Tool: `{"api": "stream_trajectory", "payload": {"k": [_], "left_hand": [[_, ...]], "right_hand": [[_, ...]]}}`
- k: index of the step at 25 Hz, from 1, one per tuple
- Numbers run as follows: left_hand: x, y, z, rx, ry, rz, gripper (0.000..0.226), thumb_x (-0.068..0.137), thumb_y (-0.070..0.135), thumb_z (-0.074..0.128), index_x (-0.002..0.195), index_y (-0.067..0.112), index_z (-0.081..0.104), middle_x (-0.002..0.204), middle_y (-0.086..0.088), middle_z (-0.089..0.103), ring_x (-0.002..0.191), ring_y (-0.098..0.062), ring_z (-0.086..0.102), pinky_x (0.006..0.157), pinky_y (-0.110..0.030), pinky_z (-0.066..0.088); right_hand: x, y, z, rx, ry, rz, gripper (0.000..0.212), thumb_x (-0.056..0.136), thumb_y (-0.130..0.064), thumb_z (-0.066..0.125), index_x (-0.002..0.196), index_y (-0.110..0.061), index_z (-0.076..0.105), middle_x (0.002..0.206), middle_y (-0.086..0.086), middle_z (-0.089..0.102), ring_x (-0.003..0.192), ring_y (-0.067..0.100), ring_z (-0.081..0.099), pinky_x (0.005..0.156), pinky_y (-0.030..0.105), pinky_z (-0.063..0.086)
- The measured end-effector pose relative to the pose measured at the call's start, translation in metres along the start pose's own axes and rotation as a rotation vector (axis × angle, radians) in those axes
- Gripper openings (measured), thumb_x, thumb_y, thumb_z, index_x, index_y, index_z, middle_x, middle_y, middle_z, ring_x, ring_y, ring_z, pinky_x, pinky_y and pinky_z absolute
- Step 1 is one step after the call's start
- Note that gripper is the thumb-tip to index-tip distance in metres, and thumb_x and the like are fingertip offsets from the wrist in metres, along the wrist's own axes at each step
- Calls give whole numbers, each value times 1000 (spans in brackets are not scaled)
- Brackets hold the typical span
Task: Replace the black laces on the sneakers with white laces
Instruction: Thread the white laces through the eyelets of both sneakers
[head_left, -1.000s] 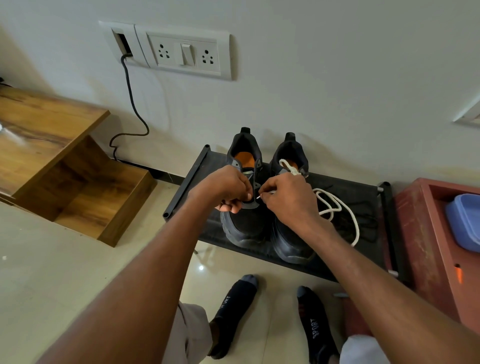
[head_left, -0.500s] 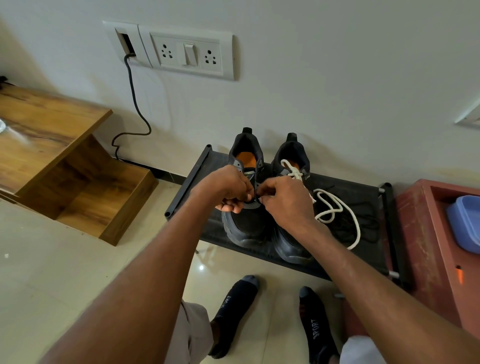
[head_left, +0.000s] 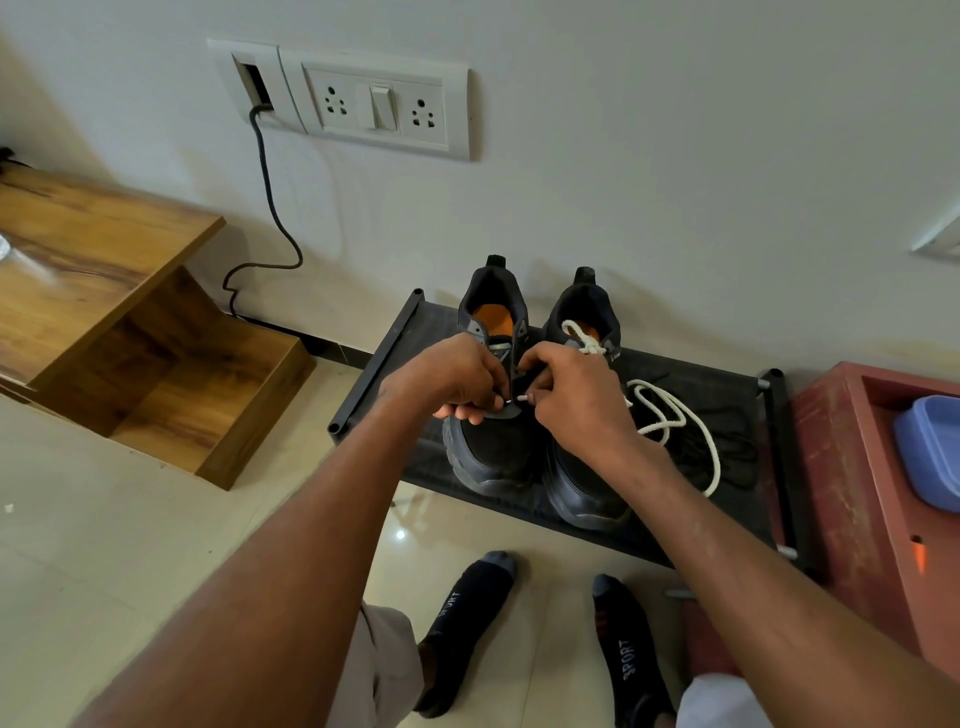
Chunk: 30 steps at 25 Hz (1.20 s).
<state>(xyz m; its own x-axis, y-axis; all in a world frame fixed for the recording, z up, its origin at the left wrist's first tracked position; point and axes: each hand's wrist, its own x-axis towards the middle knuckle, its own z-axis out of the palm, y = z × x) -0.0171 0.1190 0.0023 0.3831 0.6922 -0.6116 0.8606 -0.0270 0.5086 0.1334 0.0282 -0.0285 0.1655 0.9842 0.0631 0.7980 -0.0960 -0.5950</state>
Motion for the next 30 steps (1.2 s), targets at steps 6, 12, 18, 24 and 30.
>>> {"api": "stream_trajectory", "payload": {"k": [6, 12, 18, 24, 30], "left_hand": [[0, -1, 1, 1, 4, 7, 10, 97, 16, 71, 104, 23, 75, 70, -6, 69, 49, -11, 51, 46, -21, 38], [7, 0, 6, 34, 70, 29, 7, 97, 14, 70, 103, 12, 73, 65, -8, 68, 46, -13, 54, 45, -23, 44], [3, -5, 4, 42, 23, 58, 12, 95, 18, 74, 105, 25, 76, 67, -7, 72, 48, -12, 51, 41, -21, 36], [3, 1, 6, 75, 93, 64, 5, 93, 19, 75, 97, 18, 77, 62, -1, 71, 43, -8, 52, 43, -20, 39], [4, 5, 9, 91, 129, 59, 9, 97, 17, 68, 92, 13, 73, 57, -2, 67, 38, -8, 51, 43, -21, 41]], "right_hand": [[-4, -9, 9, 31, 54, -29, 23, 93, -3, 71, 110, -18, 74, 87, -2, 72, 80, 13, 66, 80, 33, 61], [-3, -12, -1, -71, -152, -93, 53, 90, 2, 63, 138, -19, 57, 115, 6, 67, 105, 26, 65, 91, 45, 57], [4, -9, -2, -110, -233, -95, 84, 89, 7, 58, 159, -31, 34, 118, 8, 59, 107, 26, 60, 90, 43, 54], [5, -8, 0, -144, -171, -102, 57, 89, 5, 62, 138, -24, 58, 118, 5, 66, 109, 27, 64, 92, 46, 57], [4, -7, 1, -99, -100, -80, 33, 96, 0, 53, 122, -18, 62, 85, 0, 62, 78, 22, 62, 66, 34, 47]]}}
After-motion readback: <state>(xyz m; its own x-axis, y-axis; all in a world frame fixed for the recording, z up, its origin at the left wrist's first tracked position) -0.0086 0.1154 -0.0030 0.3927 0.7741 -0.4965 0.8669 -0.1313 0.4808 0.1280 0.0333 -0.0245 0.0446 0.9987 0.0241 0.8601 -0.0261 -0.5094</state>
